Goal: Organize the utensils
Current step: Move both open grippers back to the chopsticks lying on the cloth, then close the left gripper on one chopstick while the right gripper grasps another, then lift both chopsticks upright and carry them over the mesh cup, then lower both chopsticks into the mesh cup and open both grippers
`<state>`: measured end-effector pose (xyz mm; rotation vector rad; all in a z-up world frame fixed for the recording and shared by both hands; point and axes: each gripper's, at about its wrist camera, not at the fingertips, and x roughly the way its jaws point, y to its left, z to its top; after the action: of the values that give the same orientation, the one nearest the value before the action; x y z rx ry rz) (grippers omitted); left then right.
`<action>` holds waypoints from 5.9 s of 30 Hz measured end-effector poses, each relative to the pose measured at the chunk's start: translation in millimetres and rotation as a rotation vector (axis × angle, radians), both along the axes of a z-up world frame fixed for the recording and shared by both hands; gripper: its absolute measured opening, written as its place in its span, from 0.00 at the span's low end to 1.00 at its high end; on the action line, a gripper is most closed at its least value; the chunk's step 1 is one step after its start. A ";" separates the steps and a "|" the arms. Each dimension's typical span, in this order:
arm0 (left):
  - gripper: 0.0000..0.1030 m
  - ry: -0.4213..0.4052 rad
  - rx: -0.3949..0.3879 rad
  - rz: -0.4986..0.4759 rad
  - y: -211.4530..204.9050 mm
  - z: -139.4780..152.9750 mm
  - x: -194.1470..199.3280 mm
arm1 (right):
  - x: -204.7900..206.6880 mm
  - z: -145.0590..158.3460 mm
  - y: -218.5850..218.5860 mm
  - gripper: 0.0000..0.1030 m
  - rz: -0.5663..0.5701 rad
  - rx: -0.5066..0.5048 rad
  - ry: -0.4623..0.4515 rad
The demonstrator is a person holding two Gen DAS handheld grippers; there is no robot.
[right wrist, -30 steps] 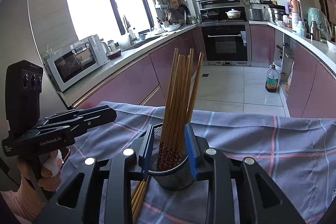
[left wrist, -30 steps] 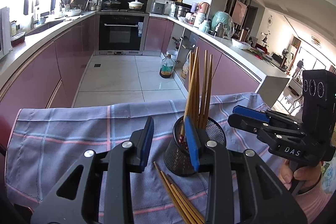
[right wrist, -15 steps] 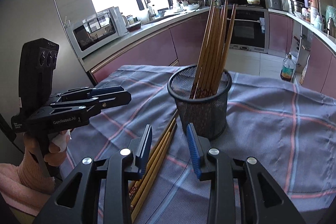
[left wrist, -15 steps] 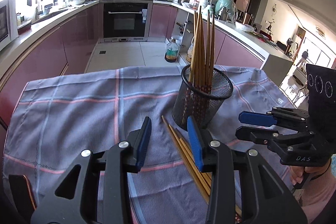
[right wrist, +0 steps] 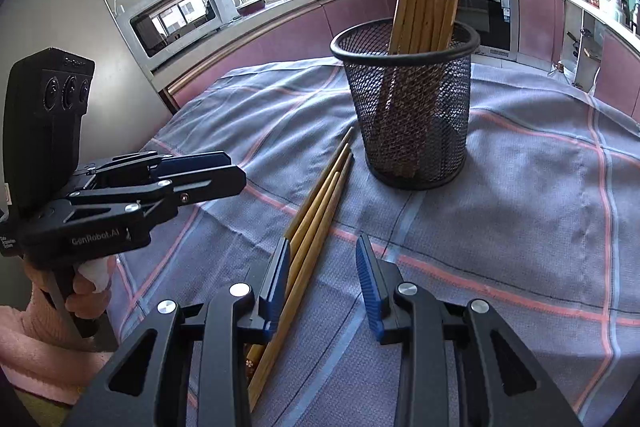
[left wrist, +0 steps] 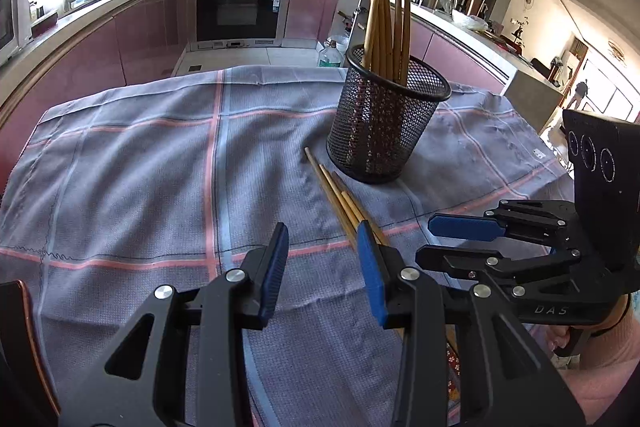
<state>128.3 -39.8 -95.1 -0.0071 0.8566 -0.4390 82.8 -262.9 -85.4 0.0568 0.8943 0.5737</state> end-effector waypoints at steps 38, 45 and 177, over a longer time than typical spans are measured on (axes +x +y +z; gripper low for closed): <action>0.31 0.091 0.060 -0.057 -33.8 -35.8 11.7 | -1.6 -14.3 15.8 0.26 -0.033 -0.109 -0.023; 0.32 0.092 0.075 -0.051 -35.8 -35.1 15.6 | 0.3 -14.9 14.1 0.24 -0.034 -0.091 -0.007; 0.07 -0.317 -0.181 -0.063 -30.6 188.2 25.2 | 22.1 177.5 -52.6 0.05 -0.166 0.163 -0.560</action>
<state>153.6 -70.3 93.1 -0.0758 0.5051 -0.5585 104.9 -315.5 92.1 0.1101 0.2942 0.4708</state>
